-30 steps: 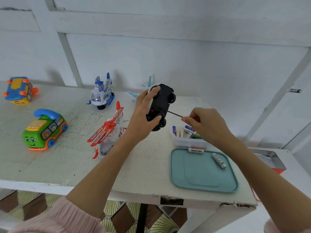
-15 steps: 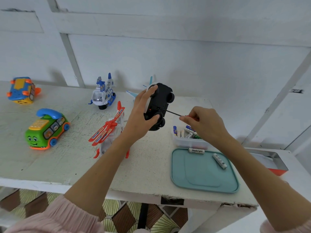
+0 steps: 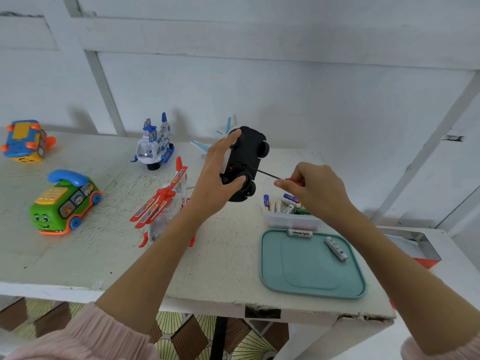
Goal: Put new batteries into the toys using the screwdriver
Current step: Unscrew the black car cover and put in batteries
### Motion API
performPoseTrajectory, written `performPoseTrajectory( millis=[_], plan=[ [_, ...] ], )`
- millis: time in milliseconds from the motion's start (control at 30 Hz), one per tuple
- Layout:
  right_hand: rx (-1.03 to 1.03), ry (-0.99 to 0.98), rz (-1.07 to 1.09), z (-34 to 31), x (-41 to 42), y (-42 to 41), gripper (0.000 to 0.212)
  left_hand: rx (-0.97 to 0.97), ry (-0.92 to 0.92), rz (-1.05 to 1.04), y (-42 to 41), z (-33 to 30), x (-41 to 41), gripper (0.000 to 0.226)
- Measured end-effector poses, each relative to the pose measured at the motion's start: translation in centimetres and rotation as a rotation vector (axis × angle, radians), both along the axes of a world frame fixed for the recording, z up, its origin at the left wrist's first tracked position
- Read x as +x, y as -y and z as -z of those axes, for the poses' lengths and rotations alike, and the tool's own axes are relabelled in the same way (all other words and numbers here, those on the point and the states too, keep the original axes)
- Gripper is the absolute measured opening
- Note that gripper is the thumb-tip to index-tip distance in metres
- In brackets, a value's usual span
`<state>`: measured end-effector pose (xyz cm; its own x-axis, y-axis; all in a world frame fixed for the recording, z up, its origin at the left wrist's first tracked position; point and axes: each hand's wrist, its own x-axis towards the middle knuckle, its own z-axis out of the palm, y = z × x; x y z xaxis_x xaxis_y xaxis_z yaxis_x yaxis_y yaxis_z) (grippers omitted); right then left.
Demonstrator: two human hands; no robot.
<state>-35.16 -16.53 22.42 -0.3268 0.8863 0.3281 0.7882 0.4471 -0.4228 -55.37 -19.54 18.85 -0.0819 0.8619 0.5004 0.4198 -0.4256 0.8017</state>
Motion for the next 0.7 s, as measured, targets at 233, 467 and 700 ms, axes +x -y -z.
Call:
performPoseTrajectory(
  millis=[233, 467, 700],
  plan=[
    [-0.016, -0.123, -0.077, -0.1, 0.0, 0.0, 0.044, -0.008, 0.047, 0.028, -0.5, -0.6, -0.3, 0.079],
    [-0.011, -0.066, -0.050, -0.8, -0.2, -0.1, 0.038, 0.034, -0.021, -0.009, 0.1, -1.1, -0.2, 0.079],
    [-0.143, -0.061, -0.106, -0.3, -0.6, 0.2, 0.048, -0.021, 0.036, -0.003, 0.4, -0.8, -0.7, 0.079]
  ],
)
